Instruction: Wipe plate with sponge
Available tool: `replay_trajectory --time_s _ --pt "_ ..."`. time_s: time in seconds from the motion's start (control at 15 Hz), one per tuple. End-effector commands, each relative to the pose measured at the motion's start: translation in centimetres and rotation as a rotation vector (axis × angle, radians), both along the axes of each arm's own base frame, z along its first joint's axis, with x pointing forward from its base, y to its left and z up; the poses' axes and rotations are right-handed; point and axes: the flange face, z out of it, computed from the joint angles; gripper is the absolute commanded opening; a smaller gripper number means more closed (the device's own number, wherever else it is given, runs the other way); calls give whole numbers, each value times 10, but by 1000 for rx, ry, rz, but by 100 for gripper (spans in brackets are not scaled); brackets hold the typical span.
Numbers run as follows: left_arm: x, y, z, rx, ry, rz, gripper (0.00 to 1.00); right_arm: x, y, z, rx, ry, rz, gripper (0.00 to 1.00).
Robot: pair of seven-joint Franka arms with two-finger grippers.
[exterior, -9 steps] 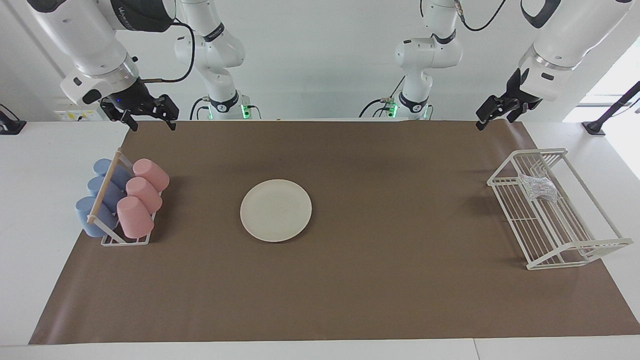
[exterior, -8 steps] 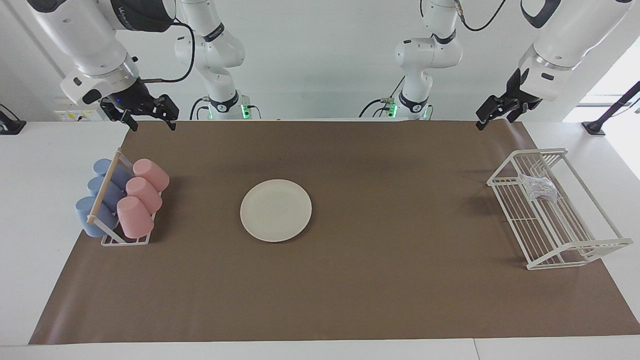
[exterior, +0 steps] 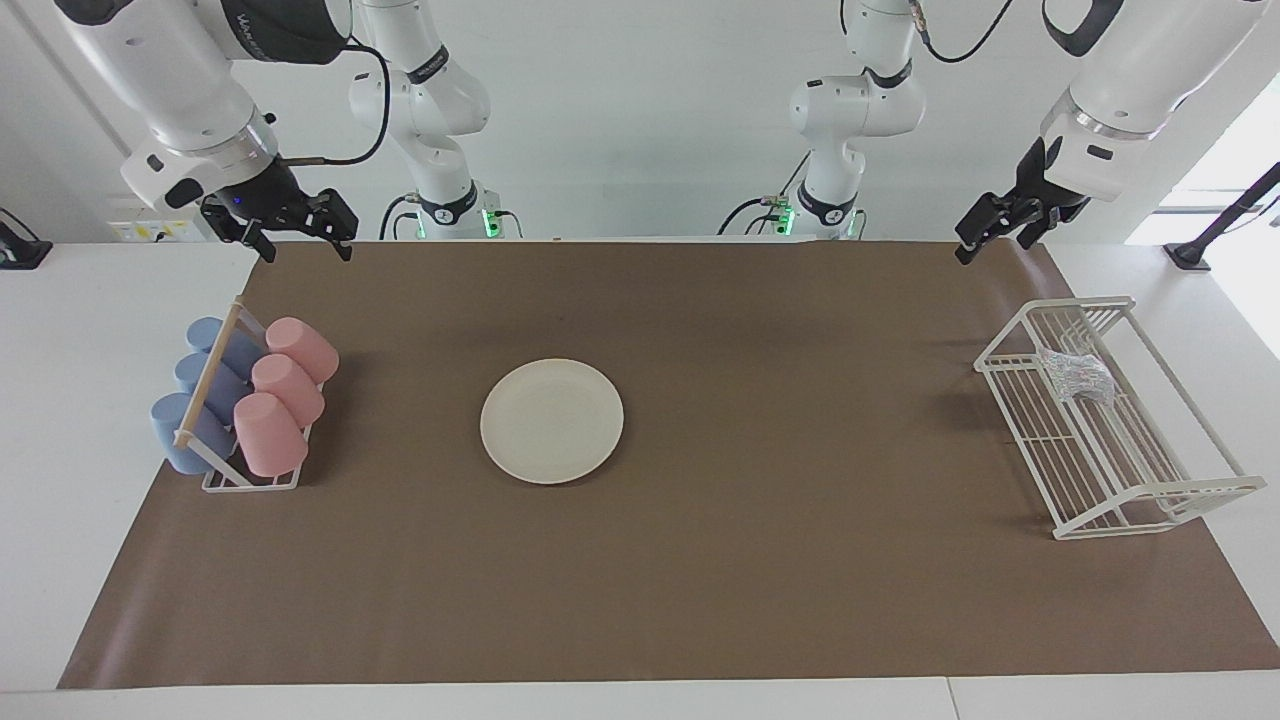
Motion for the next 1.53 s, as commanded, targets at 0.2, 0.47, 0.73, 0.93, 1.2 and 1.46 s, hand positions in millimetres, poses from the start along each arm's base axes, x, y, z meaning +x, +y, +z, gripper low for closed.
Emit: replay_trajectory --time_s 0.2,0.47,0.73,0.93,1.2,1.46 --pt "6 8 -17 180 0 69 100 -5 4 4 13 -8 -44 100" --pt "36 -9 -82 447 71 -35 100 -3 6 5 0 -9 -156 100" --pt "69 -14 -159 653 85 -157 100 -2 26 6 -31 -15 -350 100" --pt "82 -14 -215 853 124 -296 100 -3 43 8 -8 -4 -538 100" --pt "95 -16 -241 983 179 -462 100 -6 57 9 -14 32 -824 100" --pt "98 -9 -240 974 196 -485 100 -9 92 12 -37 1 -914 100"
